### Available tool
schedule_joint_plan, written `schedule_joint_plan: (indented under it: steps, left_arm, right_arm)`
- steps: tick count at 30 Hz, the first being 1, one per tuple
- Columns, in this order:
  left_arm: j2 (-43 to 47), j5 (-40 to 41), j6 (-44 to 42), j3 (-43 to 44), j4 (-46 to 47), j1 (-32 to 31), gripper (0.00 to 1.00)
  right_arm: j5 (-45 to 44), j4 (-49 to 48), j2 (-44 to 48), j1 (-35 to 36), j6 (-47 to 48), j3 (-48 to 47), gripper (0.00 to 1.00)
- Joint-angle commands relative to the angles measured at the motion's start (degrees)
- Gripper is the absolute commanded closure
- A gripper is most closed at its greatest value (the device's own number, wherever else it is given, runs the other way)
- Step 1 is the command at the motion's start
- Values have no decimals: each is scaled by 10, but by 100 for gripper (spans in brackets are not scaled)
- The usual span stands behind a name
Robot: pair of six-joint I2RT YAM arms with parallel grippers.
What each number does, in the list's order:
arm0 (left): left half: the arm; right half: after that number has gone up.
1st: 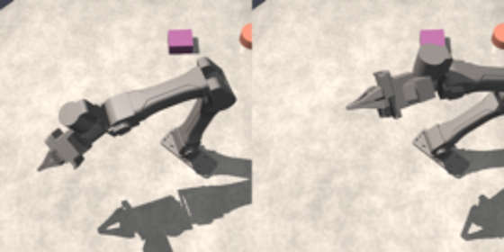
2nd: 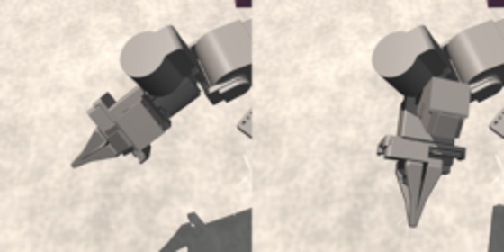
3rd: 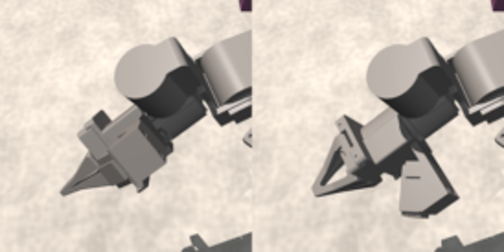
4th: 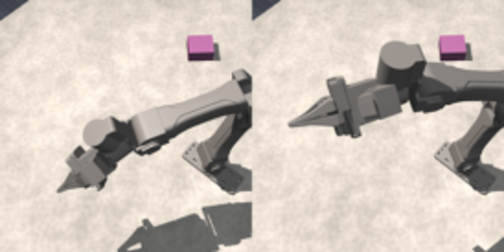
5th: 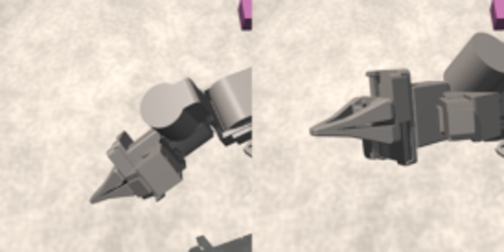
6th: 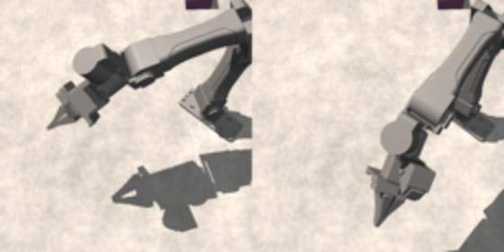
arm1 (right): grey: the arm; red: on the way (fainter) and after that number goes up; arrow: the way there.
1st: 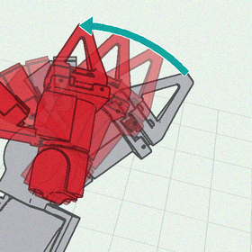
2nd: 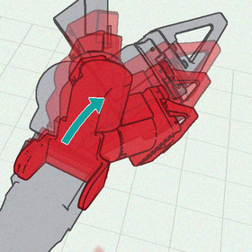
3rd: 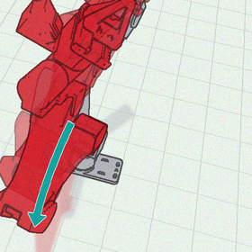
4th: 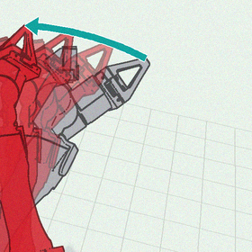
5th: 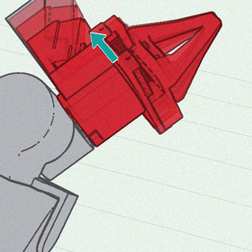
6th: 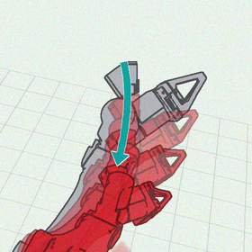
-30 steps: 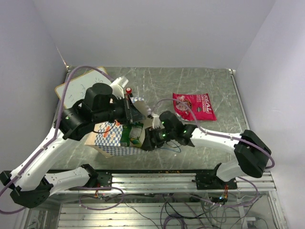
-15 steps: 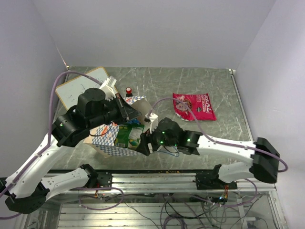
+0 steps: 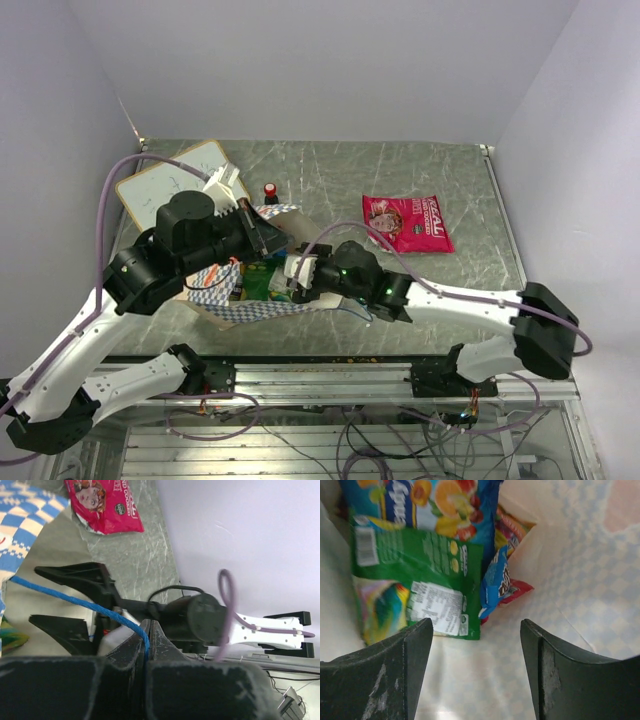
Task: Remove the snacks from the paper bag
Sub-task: Adjust the paper bag at the center of the board.
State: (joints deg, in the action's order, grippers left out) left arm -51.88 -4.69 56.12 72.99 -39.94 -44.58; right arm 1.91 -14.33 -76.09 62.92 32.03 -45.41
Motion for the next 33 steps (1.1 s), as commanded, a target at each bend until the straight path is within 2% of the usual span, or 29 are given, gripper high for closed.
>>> schedule_joint_plan:
  steps: [1, 4, 9, 13, 16, 22, 25, 33]
  left_arm:
    - [0, 23, -58, 25, 56, -4, 93]
    - [-9, 62, -89, 40, 55, -4, 93]
    - [-57, 74, -156, 74, 99, -3, 93]
    - [-111, 87, -209, 132, 90, -3, 93]
    - [-133, 108, -244, 170, 55, -3, 93]
    - [-70, 132, -232, 128, 1, -3, 93]
    - [-35, 144, -218, 121, -22, -3, 93]
    - [-22, 87, -178, 80, 12, -2, 93]
  right_arm:
    - [49, -51, -40, -27, 86, -31, 31]
    - [127, -44, -45, -16, 52, -29, 31]
    - [222, -82, -55, 13, -32, -9, 32]
    - [213, -131, -104, 84, -64, -29, 32]
    - [203, -224, -153, 101, -147, -46, 32]
    - [129, -284, -191, 86, -186, -73, 31]
    - [115, -267, -167, 60, -180, -52, 31]
    - [52, -96, -99, 8, -54, -21, 28]
